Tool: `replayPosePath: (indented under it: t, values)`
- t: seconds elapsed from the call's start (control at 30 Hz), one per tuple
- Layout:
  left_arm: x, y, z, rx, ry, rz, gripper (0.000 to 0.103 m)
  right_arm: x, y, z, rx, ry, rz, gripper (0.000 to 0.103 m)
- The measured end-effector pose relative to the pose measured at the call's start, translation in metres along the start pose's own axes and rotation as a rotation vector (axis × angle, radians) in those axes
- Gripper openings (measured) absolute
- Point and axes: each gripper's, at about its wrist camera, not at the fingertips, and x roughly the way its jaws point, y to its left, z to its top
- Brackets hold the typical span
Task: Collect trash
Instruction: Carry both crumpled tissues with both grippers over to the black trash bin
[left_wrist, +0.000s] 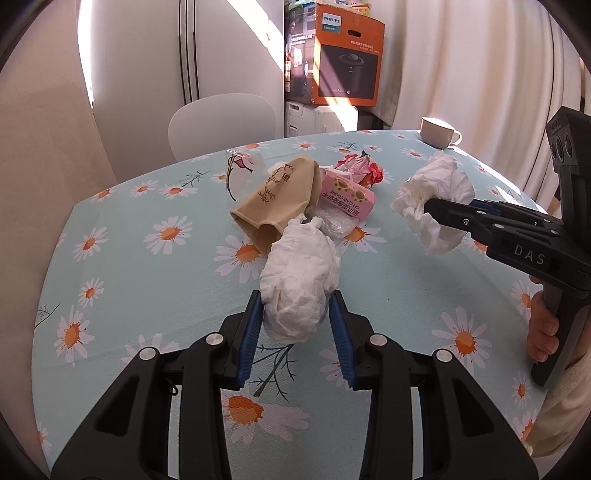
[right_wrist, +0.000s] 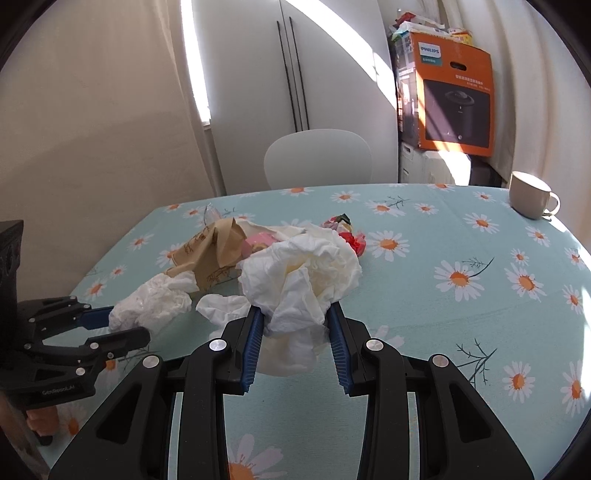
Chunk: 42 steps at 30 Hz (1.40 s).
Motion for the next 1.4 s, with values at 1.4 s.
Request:
replayPosePath:
  t: [1.4]
  values:
    - [-0.031, -0.119, -0.011, 0.253, -0.158, -0.232, 0.038, -0.124, -0.044, -0.081, 0.158, 0.006, -0.213, 0.033]
